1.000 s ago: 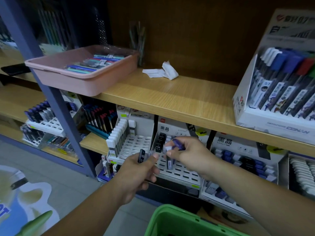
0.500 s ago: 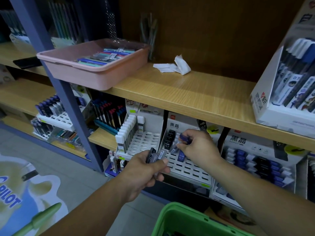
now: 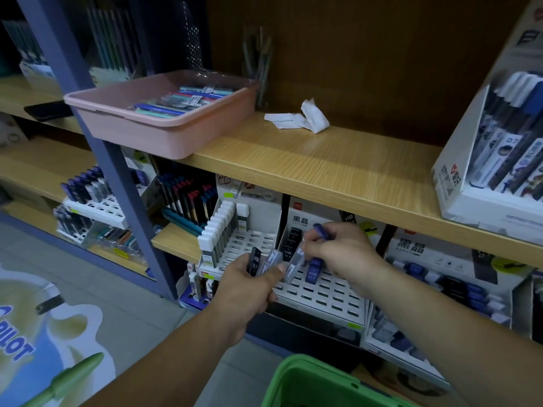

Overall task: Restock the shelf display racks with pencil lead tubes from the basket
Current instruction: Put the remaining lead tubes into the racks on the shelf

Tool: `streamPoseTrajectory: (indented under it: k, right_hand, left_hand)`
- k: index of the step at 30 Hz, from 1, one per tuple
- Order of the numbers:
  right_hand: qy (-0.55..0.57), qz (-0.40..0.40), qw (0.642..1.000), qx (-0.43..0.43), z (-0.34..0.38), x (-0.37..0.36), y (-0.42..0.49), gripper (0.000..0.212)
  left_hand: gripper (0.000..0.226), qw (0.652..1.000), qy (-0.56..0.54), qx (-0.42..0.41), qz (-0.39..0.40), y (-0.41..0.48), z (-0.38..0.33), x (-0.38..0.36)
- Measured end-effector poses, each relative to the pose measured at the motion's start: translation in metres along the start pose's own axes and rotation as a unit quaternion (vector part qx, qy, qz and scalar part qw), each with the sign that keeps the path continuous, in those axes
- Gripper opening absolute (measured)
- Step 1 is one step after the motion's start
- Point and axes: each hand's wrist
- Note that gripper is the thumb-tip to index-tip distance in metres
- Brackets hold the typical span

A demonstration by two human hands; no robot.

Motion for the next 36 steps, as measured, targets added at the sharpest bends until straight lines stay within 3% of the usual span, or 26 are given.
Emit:
streamPoseTrajectory:
  k: [4,9,12,15,18,21,24,28,31,36]
  right_hand:
    - [0.032,0.082,0.996,-0.029,0.002,-0.001,-0.008,0.012]
    - [0.0,0.131,0.99,-0.045,-0.007,0.014,-0.006,0.015]
    - [0.002,0.145,0.989,-0.028,-0.006,0.015,-0.008,0.011]
    - [-0.018,0.092,0.996,-0.008,-0.002,0.013,-0.006,0.006]
    - [-0.106,0.001,0.994,0.03,-0.006,0.013,0.005,0.01]
    - [-0.196,-0.031,0.979,0.044,-0.018,0.012,0.013,0.011]
    - [-0.25,-0.041,0.966,0.048,-0.027,0.009,0.017,0.015]
    - [-0.261,-0.031,0.963,0.057,-0.028,0.006,0.022,0.015]
    - [-0.276,-0.003,0.959,0.061,-0.032,0.007,0.023,0.017]
    - [-0.391,0.014,0.918,0.059,-0.032,0.005,0.022,0.033]
  left_hand:
    - [0.032,0.999,-0.029,0.008,0.026,-0.001,-0.002,-0.006]
    - [0.065,0.99,-0.113,0.039,0.078,0.001,0.001,-0.001]
    - [0.056,0.985,-0.123,0.051,0.108,-0.002,-0.001,-0.004]
    - [0.032,0.994,-0.064,0.06,0.07,-0.001,0.0,-0.005]
    - [0.031,0.997,-0.03,0.066,0.033,0.0,0.002,-0.003]
    - [0.038,0.996,-0.026,0.075,0.041,-0.002,0.0,-0.003]
    - [0.047,0.995,-0.034,0.075,0.053,-0.001,0.002,-0.002]
    - [0.029,0.992,-0.066,0.089,0.064,-0.002,0.004,0.003]
    - [0.038,0.991,-0.079,0.086,0.063,-0.001,0.007,0.008]
    - [0.027,0.998,-0.022,0.05,0.045,-0.004,0.006,0.012]
Point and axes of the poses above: each hand's wrist, its own y-axis towards the middle knuckle, its own x-axis out of the back of the hand, z = x × y, and after that the axes turned 15 degrees about z, right-handed
